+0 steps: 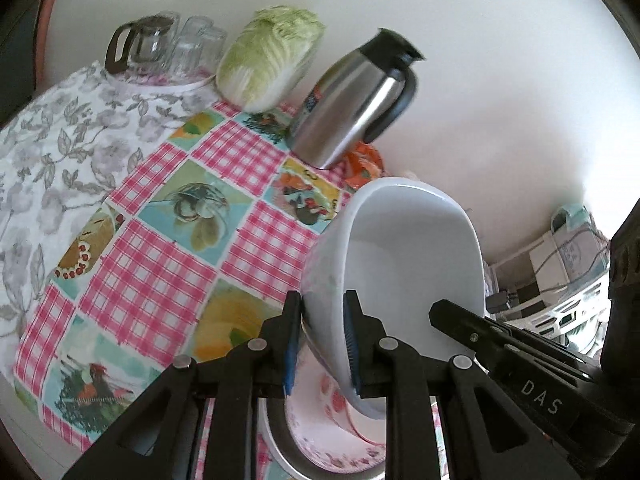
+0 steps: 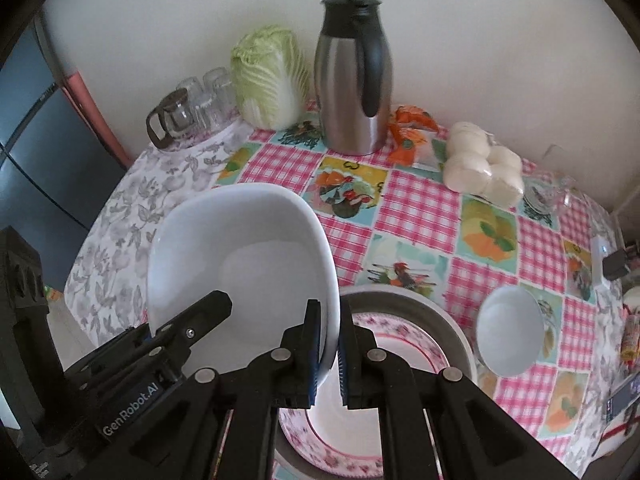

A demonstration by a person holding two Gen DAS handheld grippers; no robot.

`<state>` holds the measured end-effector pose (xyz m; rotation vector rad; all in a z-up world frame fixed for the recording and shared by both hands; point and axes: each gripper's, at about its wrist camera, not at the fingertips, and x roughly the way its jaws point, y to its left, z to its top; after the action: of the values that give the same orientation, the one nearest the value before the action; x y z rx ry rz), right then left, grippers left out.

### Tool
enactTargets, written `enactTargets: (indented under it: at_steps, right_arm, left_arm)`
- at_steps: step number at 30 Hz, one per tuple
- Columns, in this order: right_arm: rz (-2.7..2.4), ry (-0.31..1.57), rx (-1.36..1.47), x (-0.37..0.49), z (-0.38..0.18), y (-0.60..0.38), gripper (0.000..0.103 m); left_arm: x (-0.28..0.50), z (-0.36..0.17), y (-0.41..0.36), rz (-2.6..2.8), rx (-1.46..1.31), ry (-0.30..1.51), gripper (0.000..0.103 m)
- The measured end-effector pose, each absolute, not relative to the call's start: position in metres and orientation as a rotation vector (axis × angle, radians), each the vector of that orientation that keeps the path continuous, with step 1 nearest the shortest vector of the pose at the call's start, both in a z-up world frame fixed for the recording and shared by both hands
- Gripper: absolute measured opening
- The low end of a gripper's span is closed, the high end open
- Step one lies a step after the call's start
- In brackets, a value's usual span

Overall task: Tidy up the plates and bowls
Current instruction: 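Lift the white square bowl with both grippers and carry it over the basin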

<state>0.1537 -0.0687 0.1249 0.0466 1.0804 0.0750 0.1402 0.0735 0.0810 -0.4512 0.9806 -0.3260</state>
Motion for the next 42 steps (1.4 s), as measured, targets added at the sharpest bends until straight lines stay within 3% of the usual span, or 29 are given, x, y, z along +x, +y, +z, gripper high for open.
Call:
enactTargets:
  at_steps: [17, 42]
  right_arm:
    - [0.036, 0.949, 0.15, 0.075, 0.135, -0.137, 0.009]
    - [0.046, 1.033, 0.216, 0.07, 0.08, -0.151, 0.009]
  left_arm:
    - [0.08, 0.087, 0.014, -0.387, -0.382, 0.945, 0.022]
    - [0.083, 0.045, 0.011, -0.406, -0.396, 1.029, 0.023]
